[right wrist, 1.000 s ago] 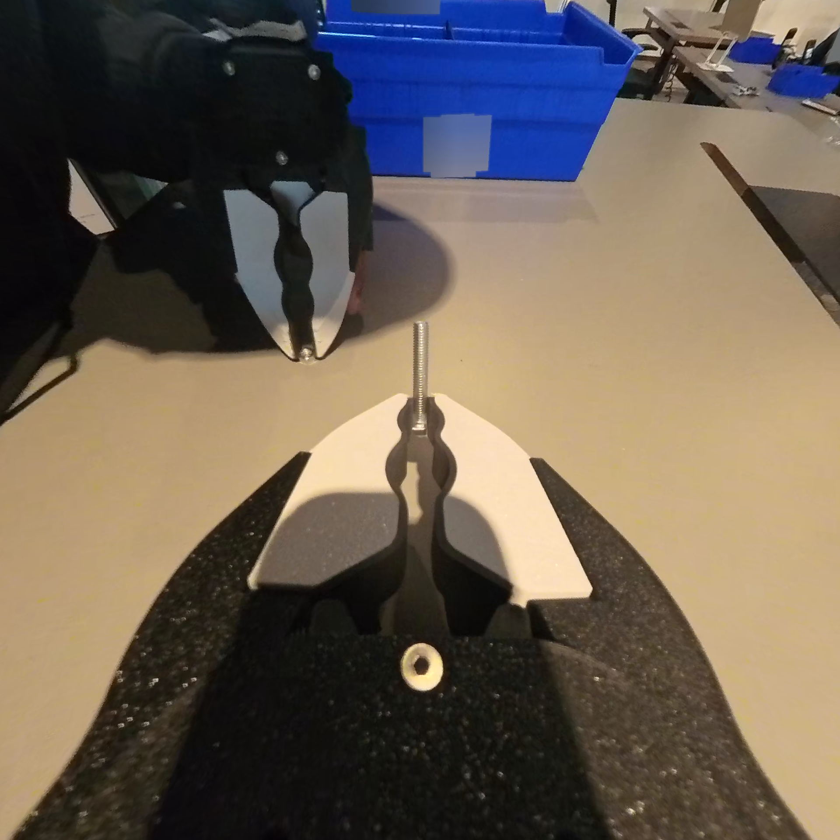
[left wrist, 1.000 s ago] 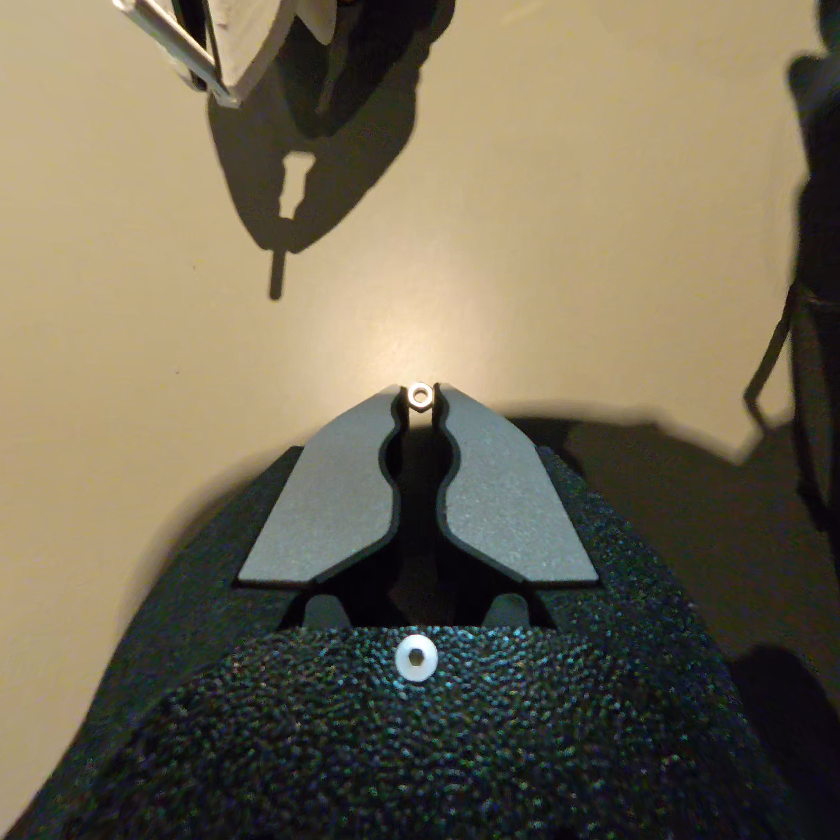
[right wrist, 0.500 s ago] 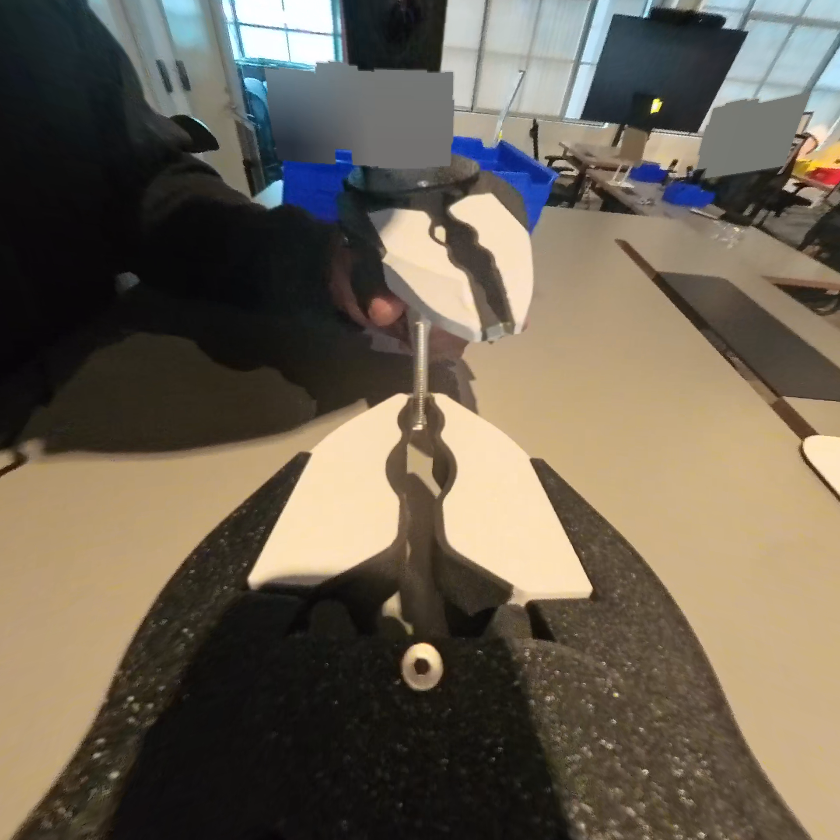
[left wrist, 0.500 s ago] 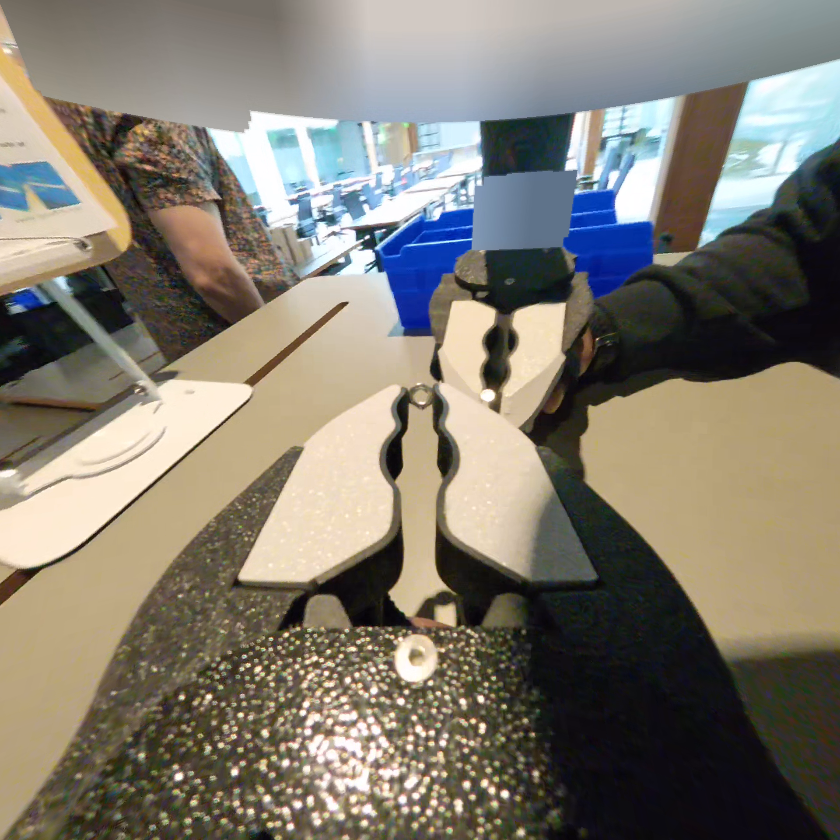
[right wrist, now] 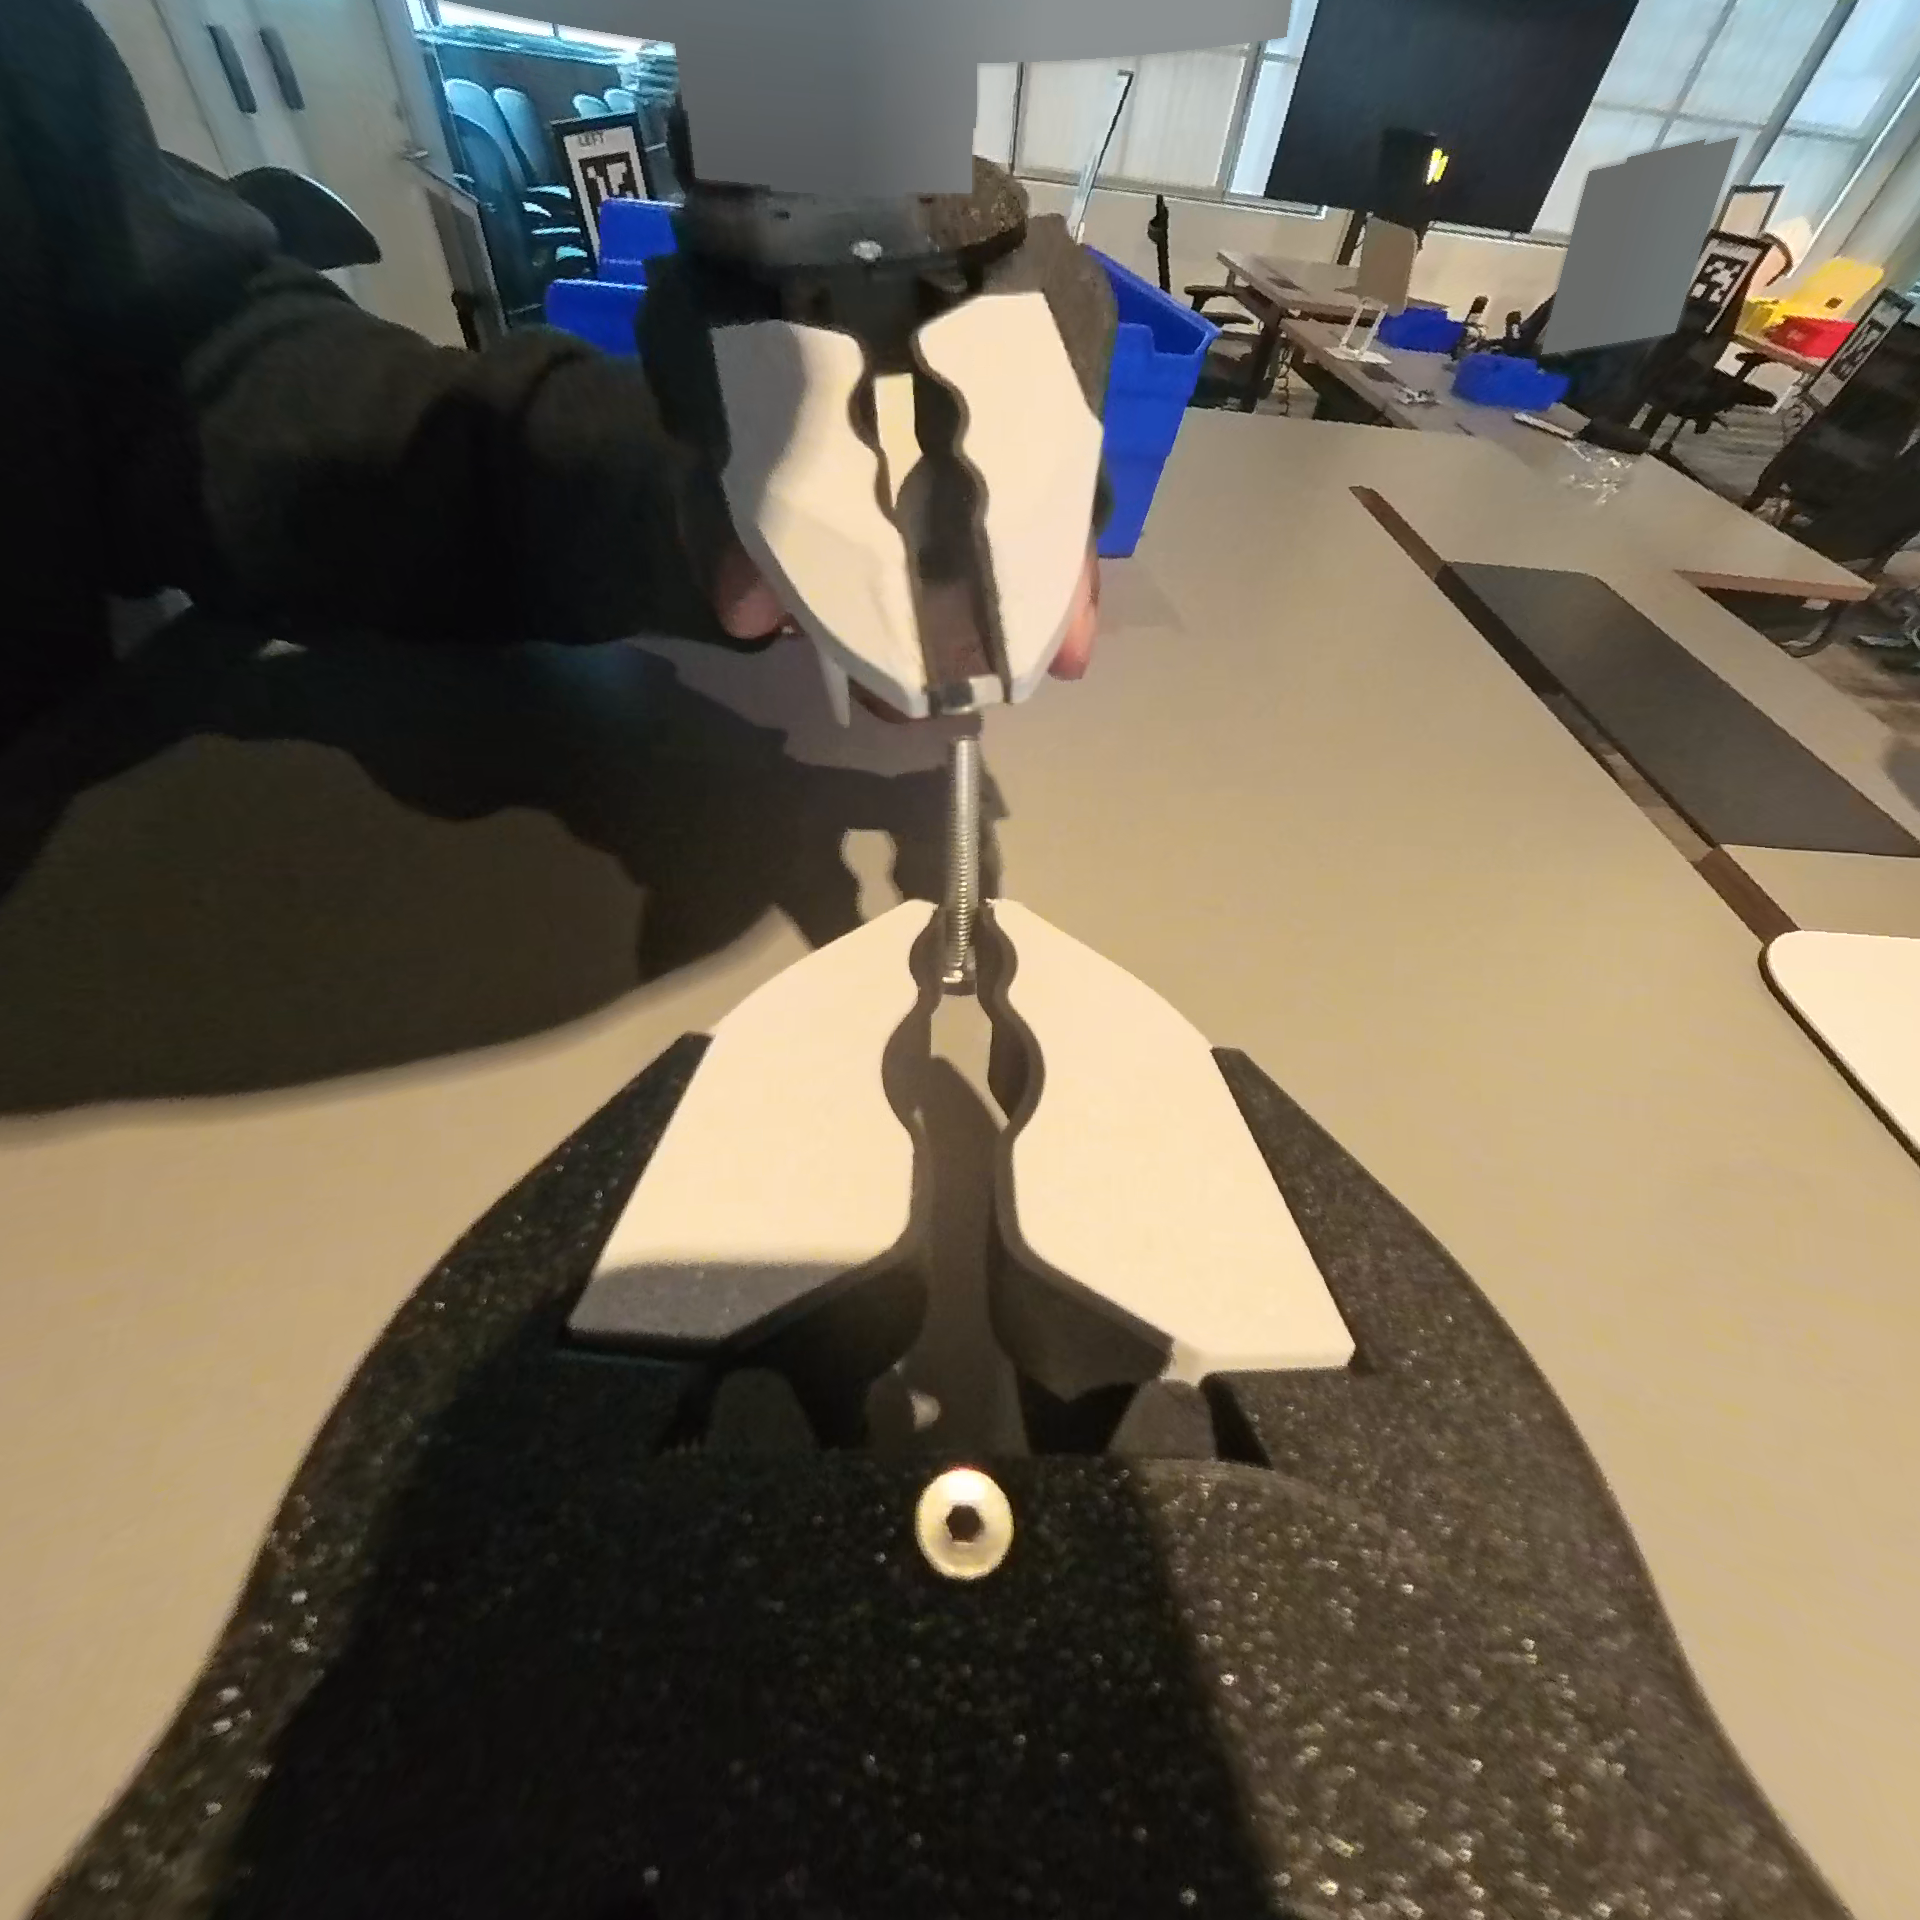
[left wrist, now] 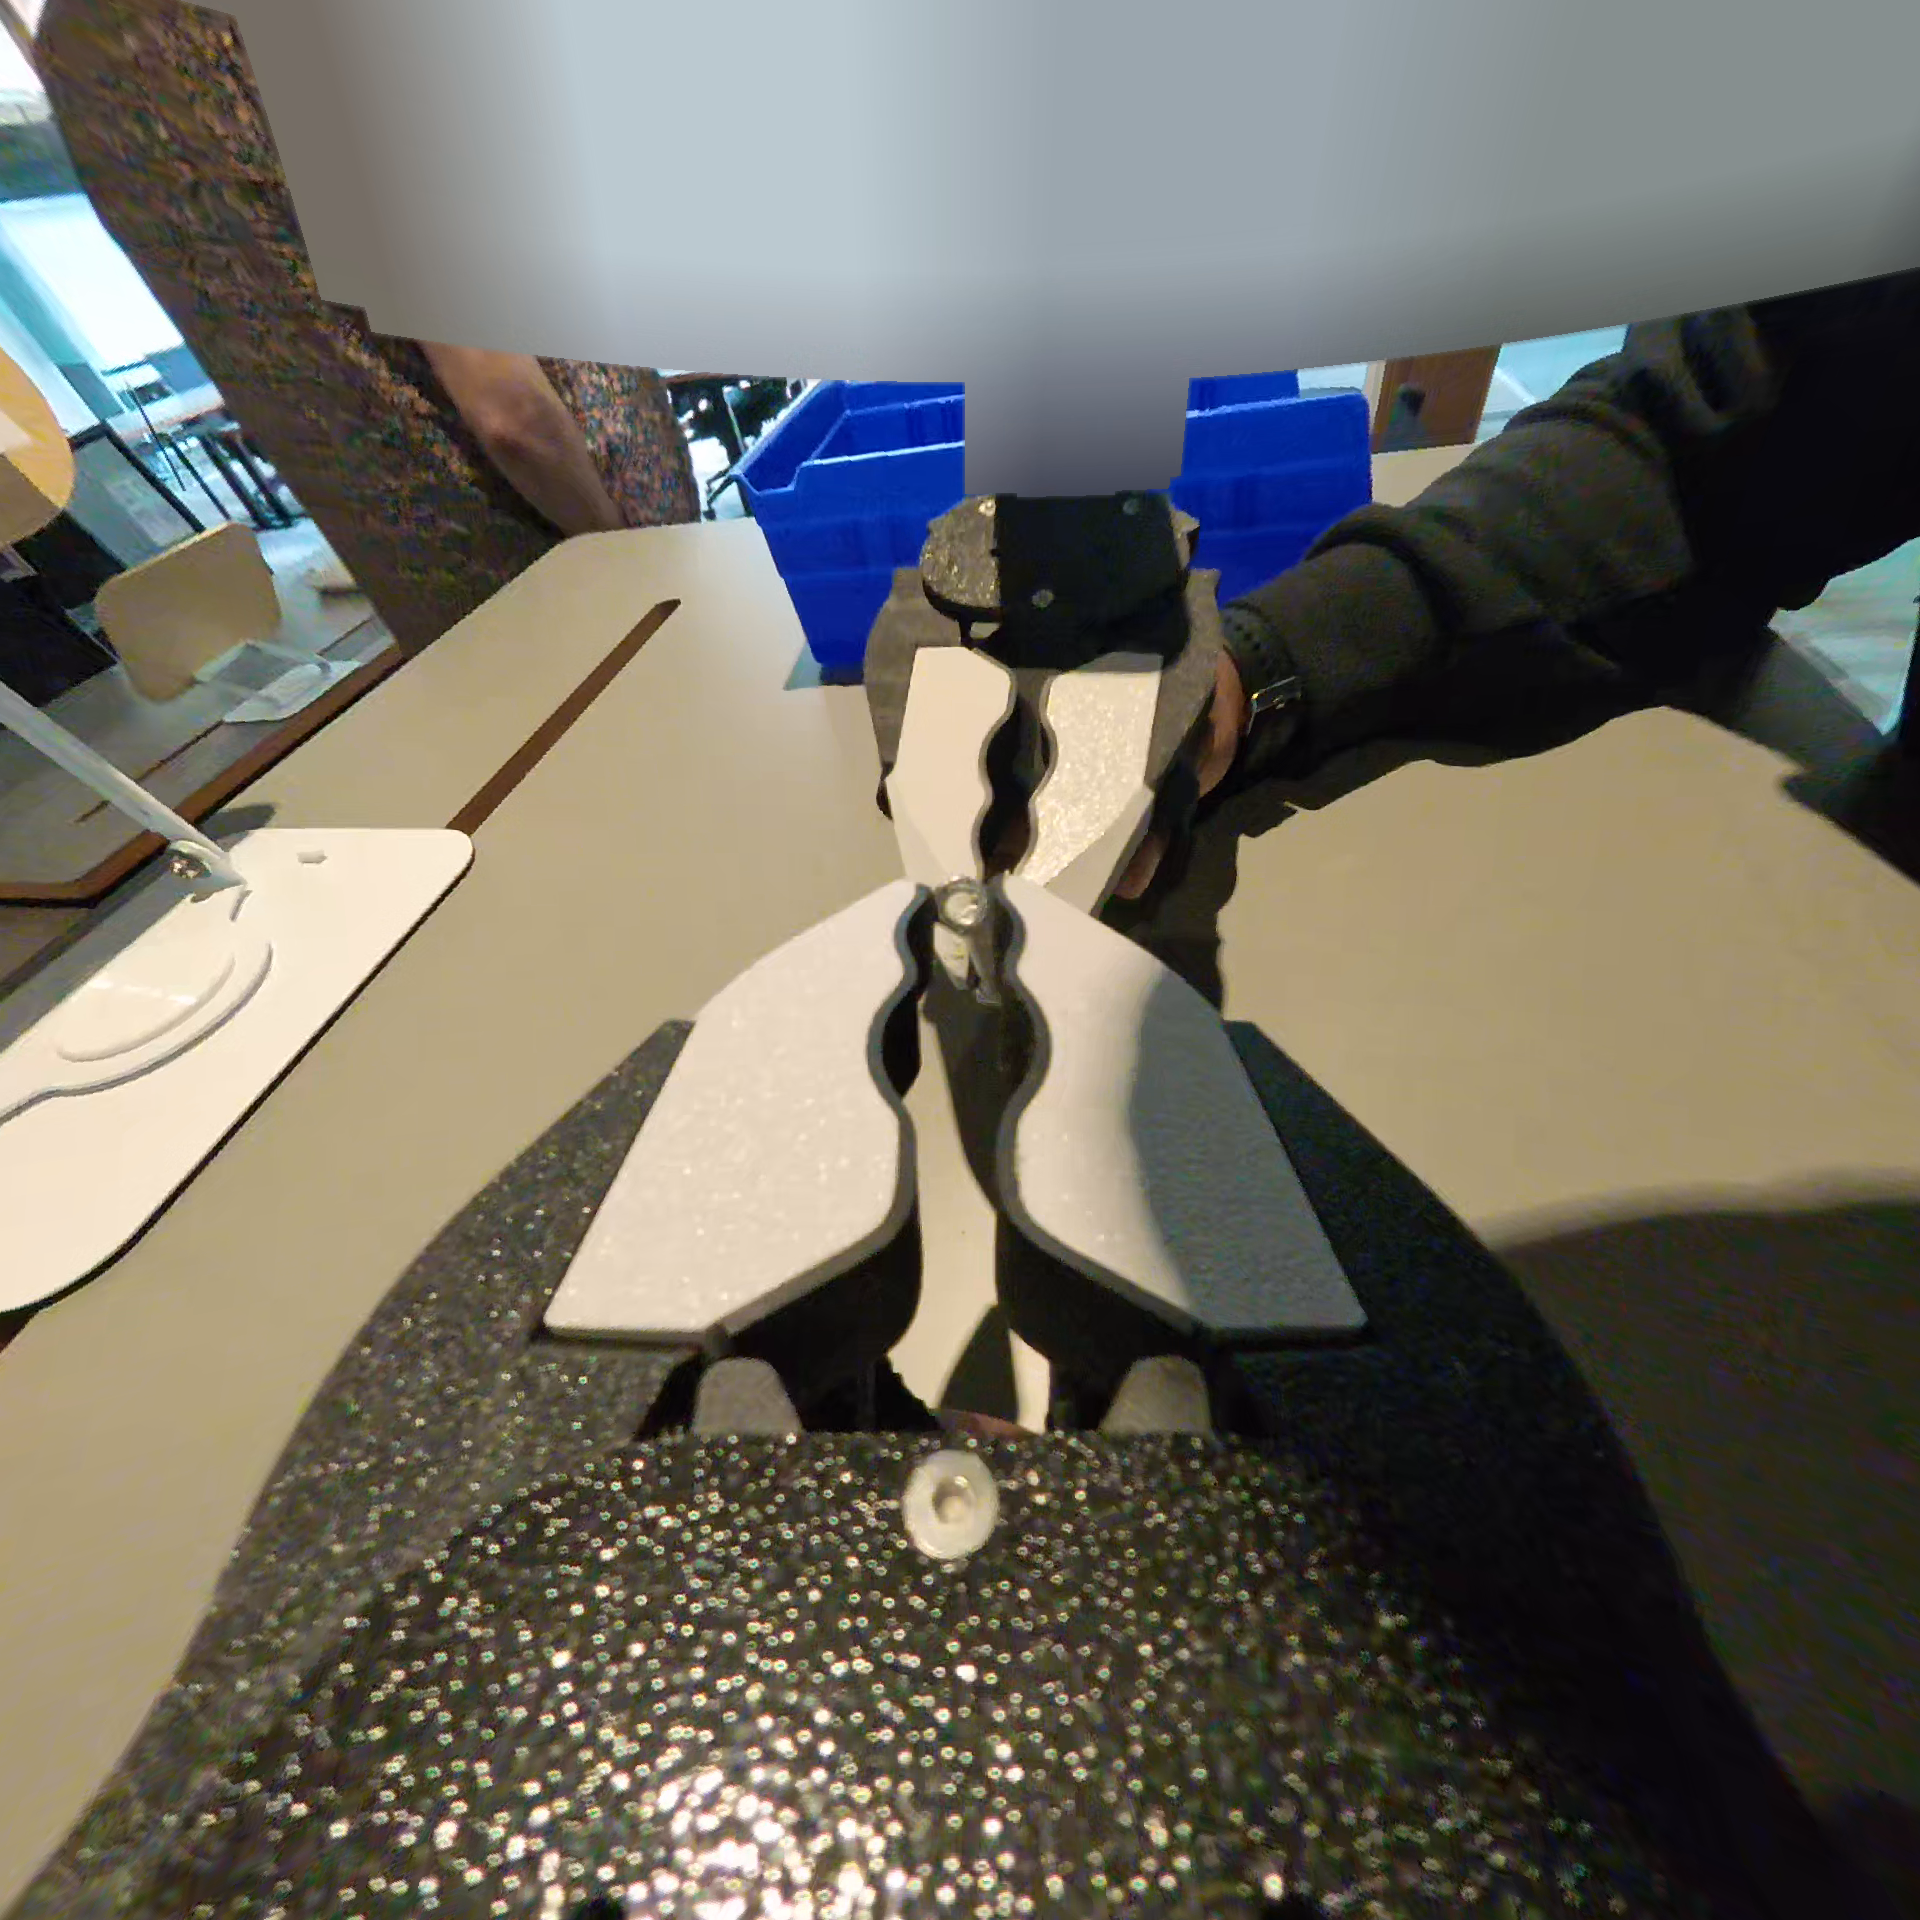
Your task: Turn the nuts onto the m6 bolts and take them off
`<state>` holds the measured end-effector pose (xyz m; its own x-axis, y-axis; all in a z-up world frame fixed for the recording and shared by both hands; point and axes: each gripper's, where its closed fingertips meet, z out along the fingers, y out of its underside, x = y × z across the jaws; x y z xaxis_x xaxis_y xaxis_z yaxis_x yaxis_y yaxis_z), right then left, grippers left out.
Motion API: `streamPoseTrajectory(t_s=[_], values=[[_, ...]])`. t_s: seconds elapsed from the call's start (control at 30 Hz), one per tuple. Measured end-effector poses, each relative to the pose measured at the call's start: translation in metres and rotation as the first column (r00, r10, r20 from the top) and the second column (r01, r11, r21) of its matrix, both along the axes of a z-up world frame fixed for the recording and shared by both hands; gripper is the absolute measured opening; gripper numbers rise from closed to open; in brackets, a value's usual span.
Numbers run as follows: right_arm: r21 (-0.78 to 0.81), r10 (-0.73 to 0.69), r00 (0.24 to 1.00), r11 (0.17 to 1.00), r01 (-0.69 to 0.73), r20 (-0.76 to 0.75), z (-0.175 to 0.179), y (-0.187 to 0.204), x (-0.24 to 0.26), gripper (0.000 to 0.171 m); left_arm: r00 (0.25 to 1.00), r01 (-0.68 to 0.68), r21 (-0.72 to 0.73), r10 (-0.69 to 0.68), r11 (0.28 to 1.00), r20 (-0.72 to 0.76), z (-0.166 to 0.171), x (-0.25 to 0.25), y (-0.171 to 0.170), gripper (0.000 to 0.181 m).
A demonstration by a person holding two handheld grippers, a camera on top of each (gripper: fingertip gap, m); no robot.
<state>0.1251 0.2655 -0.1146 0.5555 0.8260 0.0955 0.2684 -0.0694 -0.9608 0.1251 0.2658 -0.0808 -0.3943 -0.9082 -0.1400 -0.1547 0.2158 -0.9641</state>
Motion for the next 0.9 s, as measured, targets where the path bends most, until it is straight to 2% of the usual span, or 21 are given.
streamPoseTrajectory(t_s=[0.37,0.57,0.67,0.9], values=[[-0.002,0.018,1.0,1.0,-0.018,0.014,-0.002,-0.002,-0.002,0.005,0.995,0.023,0.021,-0.02,1.0,-0.102,-0.009,-0.003,-0.003,0.009],[-0.011,0.04,0.999,0.999,-0.04,0.036,-0.005,-0.005,-0.005,0.005,0.986,0.042,-0.016,-0.044,0.999,-0.159,-0.012,-0.004,-0.006,0.009],[-0.019,0.07,0.996,0.997,-0.069,0.046,-0.007,-0.008,-0.007,0.005,0.979,0.081,-0.024,-0.084,0.996,-0.186,-0.014,-0.009,-0.01,0.009],[-0.06,0.197,0.979,0.979,-0.194,0.046,-0.01,-0.021,-0.016,0.005,0.962,0.22,0.056,-0.207,0.974,-0.176,-0.019,-0.021,-0.024,0.009]])
